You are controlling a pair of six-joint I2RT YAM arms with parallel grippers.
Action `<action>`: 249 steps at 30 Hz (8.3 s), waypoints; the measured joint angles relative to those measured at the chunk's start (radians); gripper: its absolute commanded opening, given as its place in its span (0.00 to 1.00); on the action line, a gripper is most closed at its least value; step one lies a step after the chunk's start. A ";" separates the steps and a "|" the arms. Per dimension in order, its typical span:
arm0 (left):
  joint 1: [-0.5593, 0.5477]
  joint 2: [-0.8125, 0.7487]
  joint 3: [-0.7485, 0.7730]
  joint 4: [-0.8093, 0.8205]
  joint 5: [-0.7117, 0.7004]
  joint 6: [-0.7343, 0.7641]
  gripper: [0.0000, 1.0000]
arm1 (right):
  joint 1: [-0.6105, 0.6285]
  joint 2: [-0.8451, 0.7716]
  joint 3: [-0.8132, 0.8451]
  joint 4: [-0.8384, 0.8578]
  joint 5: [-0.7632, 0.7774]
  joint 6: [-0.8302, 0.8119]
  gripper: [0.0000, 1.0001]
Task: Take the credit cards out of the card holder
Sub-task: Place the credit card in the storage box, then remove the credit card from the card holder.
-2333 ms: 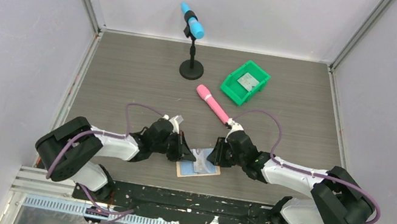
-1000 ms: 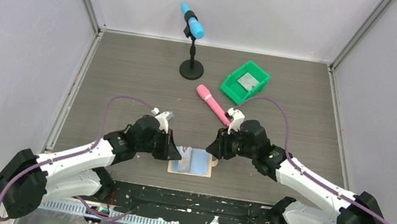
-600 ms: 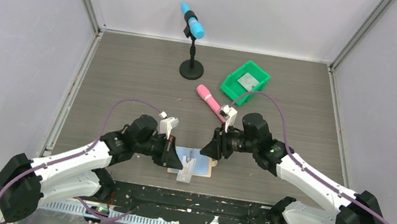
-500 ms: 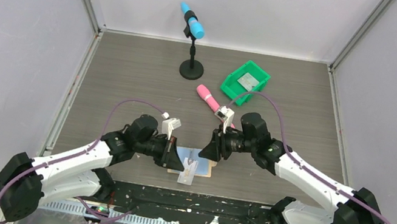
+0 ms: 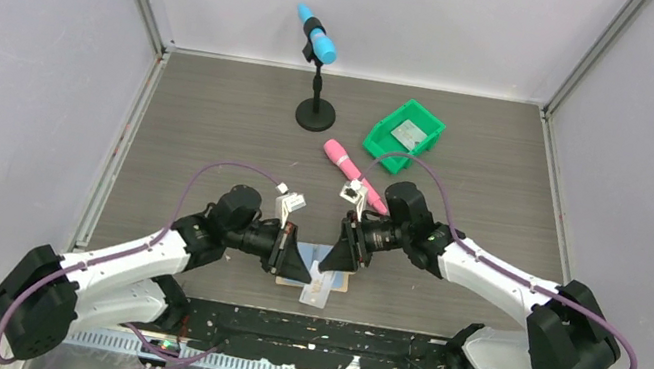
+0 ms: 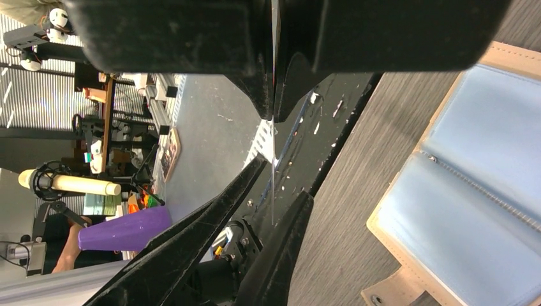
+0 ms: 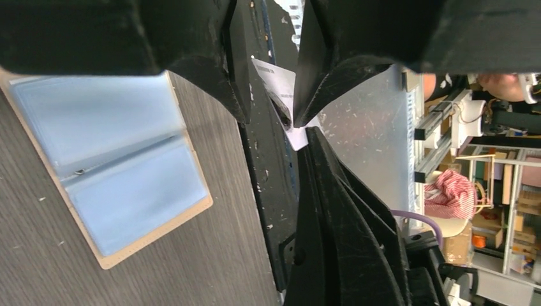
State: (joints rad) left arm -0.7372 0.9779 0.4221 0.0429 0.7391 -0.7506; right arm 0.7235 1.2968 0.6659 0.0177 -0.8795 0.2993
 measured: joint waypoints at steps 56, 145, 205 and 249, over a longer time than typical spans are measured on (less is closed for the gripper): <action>0.006 -0.330 0.443 -0.900 -0.939 0.301 1.00 | -0.291 0.193 0.228 0.279 1.140 0.460 0.05; 0.006 -0.277 0.396 -0.947 -0.898 0.234 0.99 | -0.251 0.142 0.279 -0.129 0.871 0.304 0.50; 0.042 0.264 -0.016 -0.054 -0.409 -0.080 0.44 | 0.098 0.019 -0.111 -0.132 0.816 0.500 0.50; 0.045 0.305 -0.021 0.015 -0.369 -0.113 0.47 | 0.106 0.056 -0.176 0.209 0.528 0.533 0.47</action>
State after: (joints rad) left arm -0.6926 1.2827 0.4011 0.0578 0.3698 -0.8639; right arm 0.8295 1.3533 0.4900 0.2268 -0.3519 0.8326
